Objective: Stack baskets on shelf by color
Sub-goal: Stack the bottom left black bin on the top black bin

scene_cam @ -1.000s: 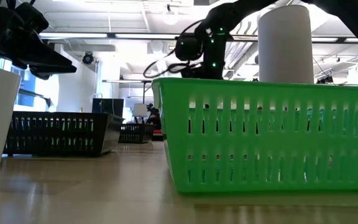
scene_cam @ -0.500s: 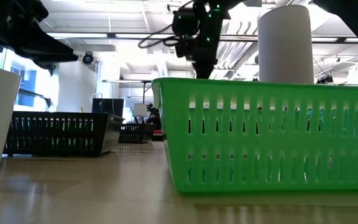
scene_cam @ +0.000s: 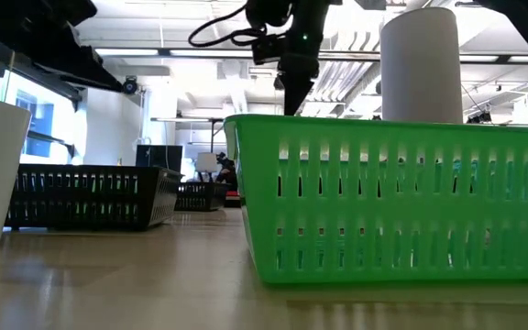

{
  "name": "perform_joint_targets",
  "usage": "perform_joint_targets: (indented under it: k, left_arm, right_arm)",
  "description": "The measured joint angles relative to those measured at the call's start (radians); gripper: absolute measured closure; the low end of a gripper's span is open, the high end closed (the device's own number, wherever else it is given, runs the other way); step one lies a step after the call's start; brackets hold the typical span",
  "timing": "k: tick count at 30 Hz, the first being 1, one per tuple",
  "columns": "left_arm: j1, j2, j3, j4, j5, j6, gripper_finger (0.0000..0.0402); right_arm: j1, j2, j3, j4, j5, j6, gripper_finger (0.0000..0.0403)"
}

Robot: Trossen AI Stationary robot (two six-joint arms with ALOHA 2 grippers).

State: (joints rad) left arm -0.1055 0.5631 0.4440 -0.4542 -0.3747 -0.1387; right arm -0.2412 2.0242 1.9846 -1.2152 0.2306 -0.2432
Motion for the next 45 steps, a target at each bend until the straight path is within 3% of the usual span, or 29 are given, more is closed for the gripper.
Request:
perform_joint_targets:
  k: [18, 33, 45]
  left_arm:
    - [0.0, 0.398, 0.144, -0.063, 0.173, 0.011, 0.0259]
    - [0.0, 0.592, 0.144, -0.069, 0.131, -0.007, 0.0259]
    - [0.0, 0.704, 0.144, -0.064, 0.155, -0.035, 0.0259]
  right_arm:
    - [0.0, -0.008, -0.001, 0.0, 0.003, 0.018, 0.0284]
    - [0.0, -0.008, -0.002, 0.0, 0.002, 0.026, 0.0284]
    - [0.0, -0.008, -0.002, 0.0, 0.002, 0.026, 0.0284]
